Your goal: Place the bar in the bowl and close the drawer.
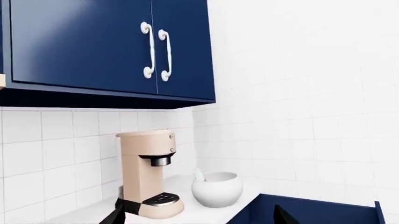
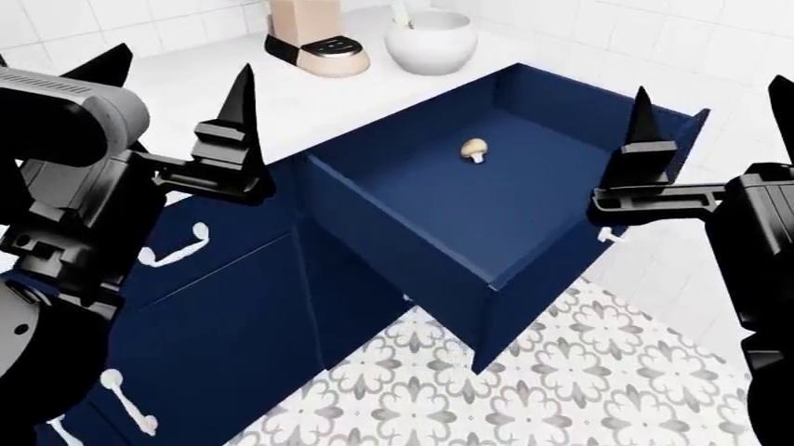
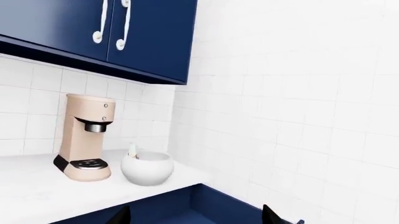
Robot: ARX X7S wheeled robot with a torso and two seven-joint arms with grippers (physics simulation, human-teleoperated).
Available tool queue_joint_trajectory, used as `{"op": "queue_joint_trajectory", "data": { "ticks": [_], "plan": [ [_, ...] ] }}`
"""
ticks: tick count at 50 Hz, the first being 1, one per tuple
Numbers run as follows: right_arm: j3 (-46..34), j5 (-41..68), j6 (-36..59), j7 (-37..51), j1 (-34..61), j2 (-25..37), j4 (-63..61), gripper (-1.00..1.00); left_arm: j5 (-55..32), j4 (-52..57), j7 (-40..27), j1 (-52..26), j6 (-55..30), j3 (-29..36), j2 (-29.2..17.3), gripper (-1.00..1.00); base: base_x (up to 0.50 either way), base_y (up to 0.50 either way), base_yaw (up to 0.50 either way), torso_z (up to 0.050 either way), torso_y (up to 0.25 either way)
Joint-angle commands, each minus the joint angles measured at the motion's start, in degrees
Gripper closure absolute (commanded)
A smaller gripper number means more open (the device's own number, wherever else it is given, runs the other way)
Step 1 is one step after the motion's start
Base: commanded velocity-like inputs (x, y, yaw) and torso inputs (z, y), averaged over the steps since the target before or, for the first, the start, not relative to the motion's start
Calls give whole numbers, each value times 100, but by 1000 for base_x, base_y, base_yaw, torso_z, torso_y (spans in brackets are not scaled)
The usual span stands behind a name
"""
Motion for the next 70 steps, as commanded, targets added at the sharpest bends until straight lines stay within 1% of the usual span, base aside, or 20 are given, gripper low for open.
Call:
{"op": "queue_joint_trajectory", "data": {
  "ticks": [1,9,13,21,32,39,70],
  "plan": [
    [-45,0,-26,26,10,32,-4,-100,-24,-13,-20,-7,22,4,-28,-100,339,367,0,0,0],
    [-48,-26,-82,13,-19,37,23,-100,20,-34,6,69,100,37,-47,-100,339,367,0,0,0],
    [-49,45,-33,88,67,94,74,-100,-2,-48,-1,25,98,29,-58,-100,19,21,0,0,0],
    [16,869,257,662,704,405,368,-100,-167,-6,-44,-240,-52,31,-126,-100,0,0,0,0,0],
    [36,1720,377,1252,1381,842,803,-100,-506,-13,-259,-846,-459,27,-211,-100,0,0,0,0,0],
    [91,2026,333,1451,1507,1021,882,-100,-615,-9,-327,-1030,-560,30,-251,-100,16,-15,0,0,0],
    [160,1969,189,1455,1398,1146,865,-100,-577,6,-336,-869,-365,79,-307,-100,363,-336,0,0,0]
  ]
}}
